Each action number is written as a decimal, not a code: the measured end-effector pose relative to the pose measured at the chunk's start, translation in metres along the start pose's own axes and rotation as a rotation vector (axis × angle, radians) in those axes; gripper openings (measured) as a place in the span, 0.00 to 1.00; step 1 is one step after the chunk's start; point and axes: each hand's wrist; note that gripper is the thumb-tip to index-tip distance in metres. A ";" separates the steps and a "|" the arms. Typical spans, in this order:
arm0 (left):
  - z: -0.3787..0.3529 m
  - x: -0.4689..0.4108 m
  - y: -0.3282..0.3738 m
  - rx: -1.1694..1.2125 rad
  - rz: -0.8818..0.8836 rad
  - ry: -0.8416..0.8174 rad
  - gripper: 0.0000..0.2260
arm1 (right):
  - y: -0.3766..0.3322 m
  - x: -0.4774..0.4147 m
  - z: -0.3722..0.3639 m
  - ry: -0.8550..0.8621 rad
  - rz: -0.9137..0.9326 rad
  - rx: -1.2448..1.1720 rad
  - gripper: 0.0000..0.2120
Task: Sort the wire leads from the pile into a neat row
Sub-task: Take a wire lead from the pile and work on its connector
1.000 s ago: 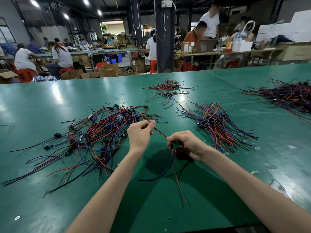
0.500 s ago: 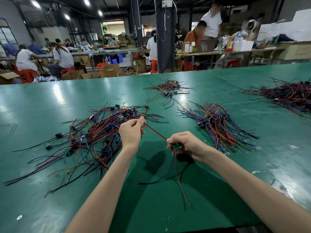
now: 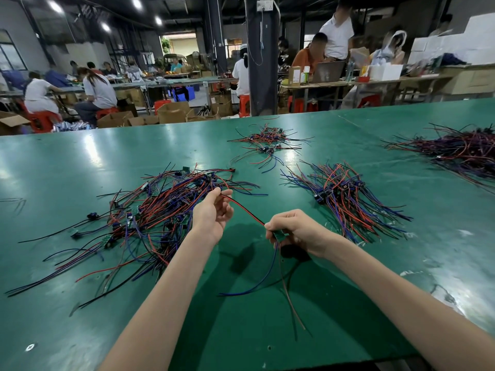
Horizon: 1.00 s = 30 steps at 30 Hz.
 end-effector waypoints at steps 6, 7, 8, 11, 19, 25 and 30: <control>-0.002 0.004 -0.004 -0.202 0.049 -0.138 0.23 | 0.001 -0.002 0.002 0.121 0.051 -0.070 0.12; -0.003 0.006 -0.007 -0.261 0.064 -0.179 0.22 | 0.001 -0.003 0.002 0.138 0.060 -0.085 0.12; -0.005 0.009 -0.011 -0.318 0.078 -0.222 0.19 | 0.001 -0.004 0.003 0.148 0.066 -0.099 0.12; -0.013 0.019 -0.029 -0.411 0.096 -0.361 0.09 | 0.001 -0.005 0.003 0.173 0.069 -0.132 0.12; -0.015 0.022 -0.044 -0.455 -0.072 -0.321 0.02 | 0.002 -0.005 0.002 0.194 0.063 -0.076 0.12; -0.014 0.021 -0.041 -0.554 -0.240 -0.231 0.05 | 0.002 -0.006 0.000 0.194 0.065 -0.042 0.11; -0.009 0.012 -0.032 -0.587 -0.323 -0.127 0.06 | 0.004 -0.007 -0.002 0.195 0.068 0.006 0.12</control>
Point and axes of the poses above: each hand's wrist, its own x-axis away from the middle knuckle, its own z-axis out of the back of the hand, y = z × x
